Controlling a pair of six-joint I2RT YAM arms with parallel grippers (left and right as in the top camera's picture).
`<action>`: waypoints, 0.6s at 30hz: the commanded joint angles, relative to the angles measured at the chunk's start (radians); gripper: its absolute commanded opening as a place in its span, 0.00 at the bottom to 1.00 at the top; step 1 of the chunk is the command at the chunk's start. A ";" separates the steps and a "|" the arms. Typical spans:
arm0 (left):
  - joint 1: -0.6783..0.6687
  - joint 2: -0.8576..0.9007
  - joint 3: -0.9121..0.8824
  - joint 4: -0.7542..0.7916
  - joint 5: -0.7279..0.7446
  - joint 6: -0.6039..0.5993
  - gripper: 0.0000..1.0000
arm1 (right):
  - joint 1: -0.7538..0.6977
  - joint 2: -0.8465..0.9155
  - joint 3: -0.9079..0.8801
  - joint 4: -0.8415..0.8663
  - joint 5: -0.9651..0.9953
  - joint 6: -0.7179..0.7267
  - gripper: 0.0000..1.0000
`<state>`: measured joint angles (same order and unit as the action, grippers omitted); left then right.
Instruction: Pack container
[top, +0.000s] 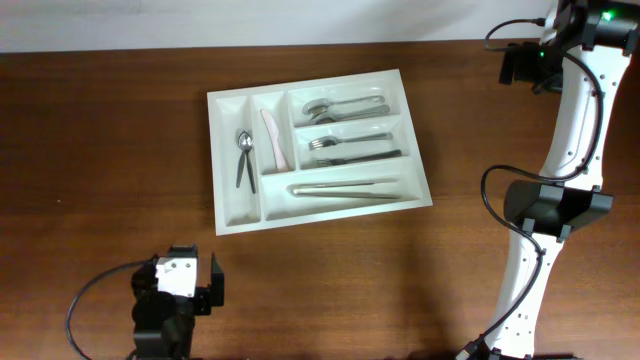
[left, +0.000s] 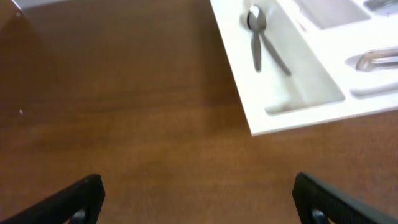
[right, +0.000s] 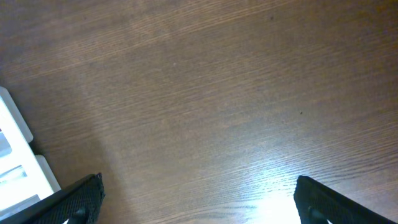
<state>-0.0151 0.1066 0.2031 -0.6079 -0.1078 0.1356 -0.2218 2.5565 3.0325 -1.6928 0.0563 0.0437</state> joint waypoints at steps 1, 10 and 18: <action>-0.004 -0.047 -0.013 -0.052 0.015 0.017 0.99 | -0.001 -0.010 -0.004 -0.006 0.008 -0.010 0.99; -0.004 -0.101 -0.019 -0.194 0.052 0.016 0.99 | -0.001 -0.010 -0.004 -0.006 0.008 -0.010 0.99; -0.013 -0.101 -0.019 -0.201 0.026 0.016 0.99 | -0.001 -0.010 -0.004 -0.006 0.008 -0.010 0.99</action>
<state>-0.0235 0.0166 0.1959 -0.8078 -0.0788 0.1383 -0.2218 2.5565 3.0325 -1.6924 0.0563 0.0429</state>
